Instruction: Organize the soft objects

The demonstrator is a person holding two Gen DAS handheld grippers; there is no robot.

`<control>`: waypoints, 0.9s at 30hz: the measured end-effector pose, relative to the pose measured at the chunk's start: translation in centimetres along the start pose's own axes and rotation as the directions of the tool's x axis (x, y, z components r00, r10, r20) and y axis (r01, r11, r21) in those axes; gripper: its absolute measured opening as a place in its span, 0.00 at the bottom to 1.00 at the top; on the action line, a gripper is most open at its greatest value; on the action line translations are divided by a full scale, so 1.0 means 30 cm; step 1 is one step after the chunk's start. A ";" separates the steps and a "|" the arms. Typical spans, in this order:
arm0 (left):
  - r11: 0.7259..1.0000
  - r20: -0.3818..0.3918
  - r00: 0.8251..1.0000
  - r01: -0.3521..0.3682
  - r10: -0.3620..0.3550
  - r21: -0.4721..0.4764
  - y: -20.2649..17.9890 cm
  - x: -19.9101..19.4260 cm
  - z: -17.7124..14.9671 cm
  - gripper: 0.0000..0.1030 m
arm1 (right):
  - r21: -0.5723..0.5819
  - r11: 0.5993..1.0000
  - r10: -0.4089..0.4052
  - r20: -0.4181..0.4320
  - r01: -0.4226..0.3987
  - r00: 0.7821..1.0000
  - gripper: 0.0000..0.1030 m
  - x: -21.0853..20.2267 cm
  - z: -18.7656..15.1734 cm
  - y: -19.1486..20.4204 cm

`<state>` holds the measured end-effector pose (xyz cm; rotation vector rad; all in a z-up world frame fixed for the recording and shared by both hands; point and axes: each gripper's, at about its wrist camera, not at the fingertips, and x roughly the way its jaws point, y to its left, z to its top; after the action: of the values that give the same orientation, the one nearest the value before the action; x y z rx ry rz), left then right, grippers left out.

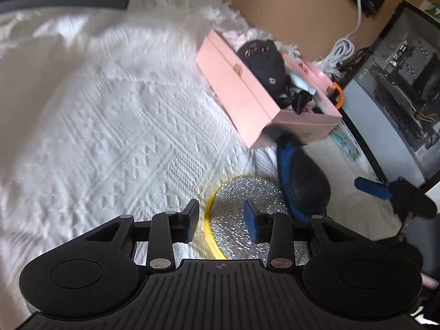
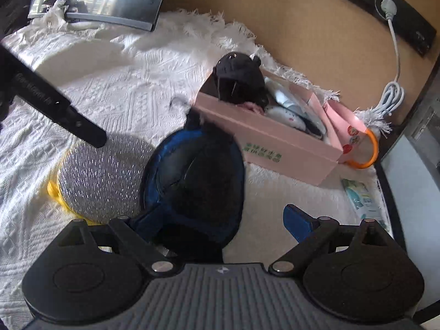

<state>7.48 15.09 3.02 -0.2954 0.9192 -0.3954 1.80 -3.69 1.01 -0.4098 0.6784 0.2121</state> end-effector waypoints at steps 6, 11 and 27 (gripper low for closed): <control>0.995 -0.060 0.994 0.095 -0.095 0.002 0.006 0.025 0.005 0.48 | -0.012 1.000 -0.013 0.020 0.013 1.000 0.91 0.011 -0.015 0.014; 0.986 -0.049 0.986 0.163 -0.162 0.024 -0.010 -0.034 -0.013 0.39 | 0.008 1.000 -0.001 0.026 0.001 1.000 0.91 0.010 -0.027 0.000; 0.983 0.050 0.989 0.146 -0.142 -0.109 -0.057 -0.030 -0.056 0.21 | 0.192 0.964 0.180 0.032 -0.182 0.983 0.92 -0.024 0.017 -0.103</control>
<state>5.30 13.84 3.39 -0.4737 0.8829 -0.4697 2.53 -6.28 2.76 -0.1586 0.7162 0.3189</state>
